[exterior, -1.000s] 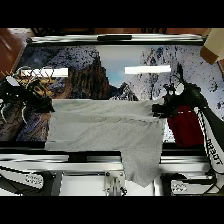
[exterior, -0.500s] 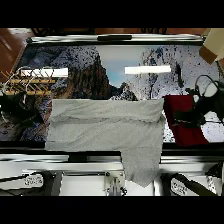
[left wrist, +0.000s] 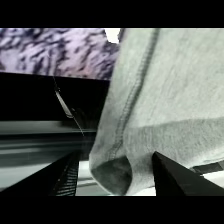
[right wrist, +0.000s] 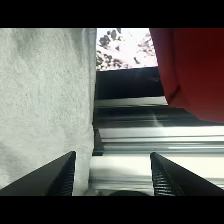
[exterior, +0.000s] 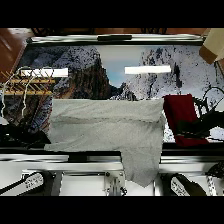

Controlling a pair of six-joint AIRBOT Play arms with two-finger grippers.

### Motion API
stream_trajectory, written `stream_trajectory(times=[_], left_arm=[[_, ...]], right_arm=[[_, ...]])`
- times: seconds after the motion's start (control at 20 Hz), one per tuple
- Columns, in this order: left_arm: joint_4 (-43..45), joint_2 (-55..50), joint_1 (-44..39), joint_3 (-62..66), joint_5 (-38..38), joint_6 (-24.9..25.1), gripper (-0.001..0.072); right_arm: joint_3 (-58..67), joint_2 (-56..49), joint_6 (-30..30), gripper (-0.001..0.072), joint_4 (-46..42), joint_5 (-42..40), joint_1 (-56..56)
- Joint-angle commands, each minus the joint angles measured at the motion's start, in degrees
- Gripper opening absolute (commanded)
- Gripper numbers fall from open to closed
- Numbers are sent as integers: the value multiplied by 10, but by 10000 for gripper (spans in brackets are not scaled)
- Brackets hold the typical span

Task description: Fold the shirts.

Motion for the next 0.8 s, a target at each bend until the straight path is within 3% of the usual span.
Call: stream_trajectory(times=[0.0, 0.15, 0.25, 0.3, 0.45, 0.75], left_arm=[[-9, 4, 3, -18, 30, 37, 520], [-9, 4, 3, -28, 37, 37, 439], [-10, 4, 3, -44, 39, 37, 251], [-14, 4, 4, -50, 38, 37, 62], [-49, 5, 4, -51, 41, 43, 33], [-97, 5, 4, -47, 45, 54, 33]], right_arm=[[-6, 5, -4, 587, 7, -2, -2], [-7, 5, 2, 587, 7, -2, -2], [-11, 5, 8, 588, 16, 1, -2], [-24, 7, 0, 587, 40, 2, -2], [-116, 27, -30, 588, 112, -11, -2], [-257, 43, -29, 587, 150, -100, -2]])
